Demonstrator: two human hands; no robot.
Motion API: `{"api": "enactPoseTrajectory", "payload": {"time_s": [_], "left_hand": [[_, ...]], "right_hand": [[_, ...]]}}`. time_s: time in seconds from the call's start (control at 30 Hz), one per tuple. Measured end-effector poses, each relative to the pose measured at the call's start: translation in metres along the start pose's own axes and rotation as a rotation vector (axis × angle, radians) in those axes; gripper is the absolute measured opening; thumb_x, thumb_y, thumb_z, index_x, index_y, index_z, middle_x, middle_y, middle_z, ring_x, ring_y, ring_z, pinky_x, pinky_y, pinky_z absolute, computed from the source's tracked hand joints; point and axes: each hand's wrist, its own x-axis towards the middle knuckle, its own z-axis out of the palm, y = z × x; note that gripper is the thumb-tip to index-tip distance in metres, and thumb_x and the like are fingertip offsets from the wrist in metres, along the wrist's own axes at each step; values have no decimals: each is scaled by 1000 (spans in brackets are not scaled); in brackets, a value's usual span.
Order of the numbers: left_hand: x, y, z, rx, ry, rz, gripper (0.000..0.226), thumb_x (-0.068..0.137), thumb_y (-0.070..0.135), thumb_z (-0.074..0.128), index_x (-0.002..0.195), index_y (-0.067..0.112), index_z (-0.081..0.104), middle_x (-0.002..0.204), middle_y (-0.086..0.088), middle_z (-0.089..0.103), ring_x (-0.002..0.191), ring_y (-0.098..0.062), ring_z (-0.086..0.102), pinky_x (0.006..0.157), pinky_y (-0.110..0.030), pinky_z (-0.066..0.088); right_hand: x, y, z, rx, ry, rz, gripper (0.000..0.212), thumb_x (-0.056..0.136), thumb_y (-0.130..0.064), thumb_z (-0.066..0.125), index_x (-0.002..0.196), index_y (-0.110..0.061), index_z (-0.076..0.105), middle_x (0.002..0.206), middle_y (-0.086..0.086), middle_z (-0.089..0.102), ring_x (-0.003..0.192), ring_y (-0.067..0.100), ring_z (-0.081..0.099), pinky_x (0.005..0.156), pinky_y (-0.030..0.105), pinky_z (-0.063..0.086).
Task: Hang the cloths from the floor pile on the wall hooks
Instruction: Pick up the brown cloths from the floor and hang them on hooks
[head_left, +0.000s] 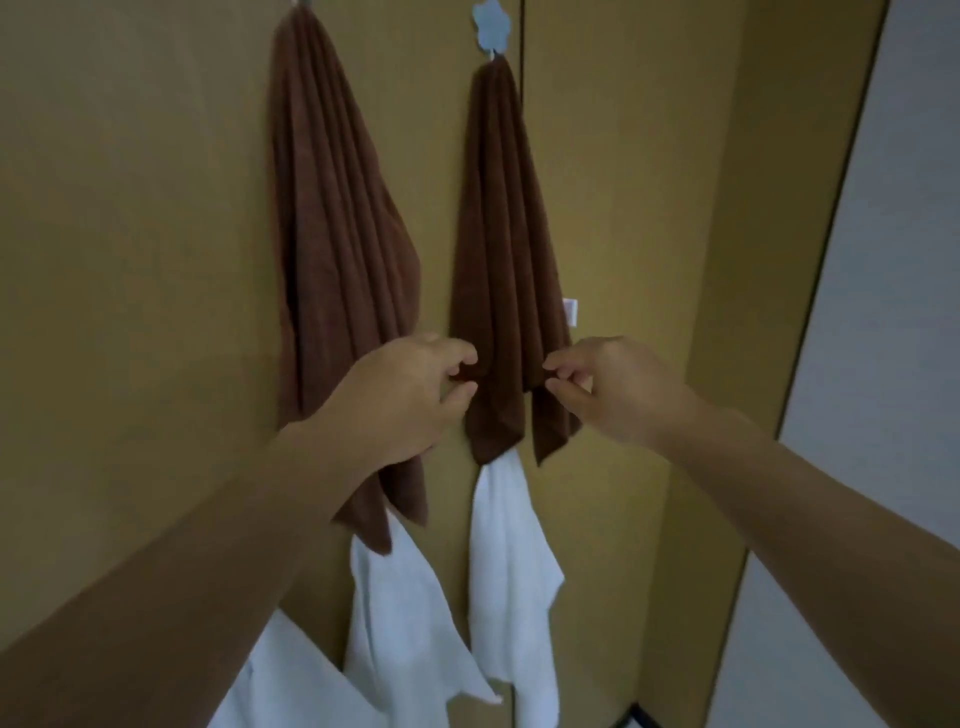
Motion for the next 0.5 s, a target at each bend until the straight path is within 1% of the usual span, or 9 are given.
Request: {"api": "enactPoseTrajectory", "payload": {"time_s": [0.1,0.17,0.2,0.3,0.33,0.43,0.47,0.5], "left_hand": [[-12,24,43,-71,-115,-5,36,88,31,59,123,22,59,116,4,61,104,-14,59,91,-33,47],[-21,42,73,-93,-194,-26,37,88,34,58,124,23,58,118,4,60,106,-16,58,91,-30,46],[-26,51,89,-106,-227,-28,37,88,35,58,124,23,58,120,4,60,108,-17,58,92,-29,44],[-44,80,135,-196,-354,-39,41,88,38,59,126,23,57,125,6,59,111,-16,57,94,-28,42],[-50,89,150,-224,-400,-37,43,88,39,59,127,23,55,128,6,57,110,-15,57,93,-28,43],[-63,114,191,-307,-499,1,46,90,38,58,132,21,51,134,5,52,110,-15,56,92,-27,44],[-66,122,203,-331,-526,19,47,91,38,57,134,21,50,135,5,51,113,-14,55,94,-27,43],[-67,128,214,-353,-555,34,47,92,38,55,134,21,49,137,4,50,117,-14,52,97,-27,42]], "right_hand": [[-48,33,0,19,-81,86,31,90,-30,57,119,-20,63,109,2,67,96,19,62,80,31,49],[-85,56,-1,36,-118,162,35,90,-33,58,123,-21,61,114,1,66,96,17,62,81,27,47],[-105,67,-1,38,-131,203,37,90,-34,58,125,-21,60,117,1,65,99,16,62,83,25,46],[-166,97,-3,43,-183,359,42,91,-36,56,130,-20,55,126,3,61,111,17,59,91,28,47],[-185,106,-4,47,-195,416,42,92,-36,56,131,-20,55,126,4,61,111,17,58,90,27,47],[-243,125,-4,37,-207,547,36,93,-33,56,124,-16,59,118,7,63,101,17,60,77,15,41],[-261,129,-4,22,-206,597,37,93,-34,56,125,-16,58,119,6,63,101,16,59,78,13,38],[-279,132,-4,5,-206,650,41,92,-37,56,129,-18,55,122,5,61,105,16,58,82,14,37]]}}
